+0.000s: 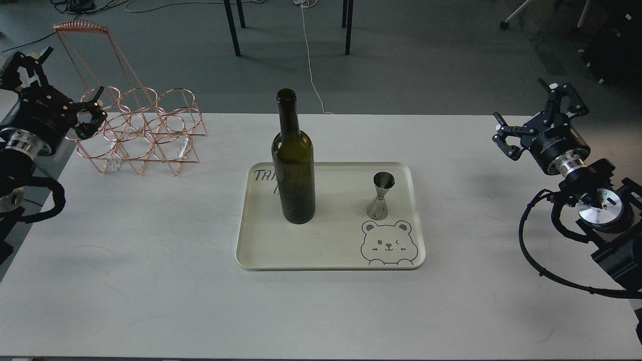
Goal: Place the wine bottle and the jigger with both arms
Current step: 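Move the right gripper toward the metal jigger on the tray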
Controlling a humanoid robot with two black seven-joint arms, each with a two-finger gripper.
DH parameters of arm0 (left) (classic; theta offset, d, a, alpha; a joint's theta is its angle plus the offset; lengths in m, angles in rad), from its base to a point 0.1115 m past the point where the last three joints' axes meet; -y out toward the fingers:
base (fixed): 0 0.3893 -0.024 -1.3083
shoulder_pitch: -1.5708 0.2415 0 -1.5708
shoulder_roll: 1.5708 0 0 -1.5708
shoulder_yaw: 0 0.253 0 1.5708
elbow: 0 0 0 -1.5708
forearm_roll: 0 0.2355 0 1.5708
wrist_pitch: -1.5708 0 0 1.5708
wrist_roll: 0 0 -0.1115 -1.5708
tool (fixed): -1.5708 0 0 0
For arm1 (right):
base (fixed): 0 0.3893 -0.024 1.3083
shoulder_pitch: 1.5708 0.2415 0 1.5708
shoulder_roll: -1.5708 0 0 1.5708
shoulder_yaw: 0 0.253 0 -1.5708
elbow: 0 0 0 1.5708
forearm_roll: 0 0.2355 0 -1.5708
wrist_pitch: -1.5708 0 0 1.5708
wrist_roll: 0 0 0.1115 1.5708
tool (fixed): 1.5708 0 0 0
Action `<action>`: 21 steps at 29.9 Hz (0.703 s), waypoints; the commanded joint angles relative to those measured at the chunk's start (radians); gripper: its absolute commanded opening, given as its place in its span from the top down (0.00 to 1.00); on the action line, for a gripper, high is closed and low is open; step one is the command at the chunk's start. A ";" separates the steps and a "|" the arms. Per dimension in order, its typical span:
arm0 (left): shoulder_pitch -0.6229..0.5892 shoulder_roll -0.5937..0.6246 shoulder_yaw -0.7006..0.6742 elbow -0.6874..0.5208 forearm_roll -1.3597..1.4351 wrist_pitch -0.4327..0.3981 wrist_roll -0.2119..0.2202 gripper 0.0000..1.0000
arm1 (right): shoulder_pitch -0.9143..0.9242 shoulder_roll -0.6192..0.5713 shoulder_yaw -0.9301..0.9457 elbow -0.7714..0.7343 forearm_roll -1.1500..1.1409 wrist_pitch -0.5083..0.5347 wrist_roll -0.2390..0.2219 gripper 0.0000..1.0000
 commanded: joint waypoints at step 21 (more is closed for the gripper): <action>0.004 -0.012 0.003 -0.002 0.000 0.000 0.002 0.01 | 0.037 -0.257 -0.093 0.579 -0.865 -0.077 0.002 0.02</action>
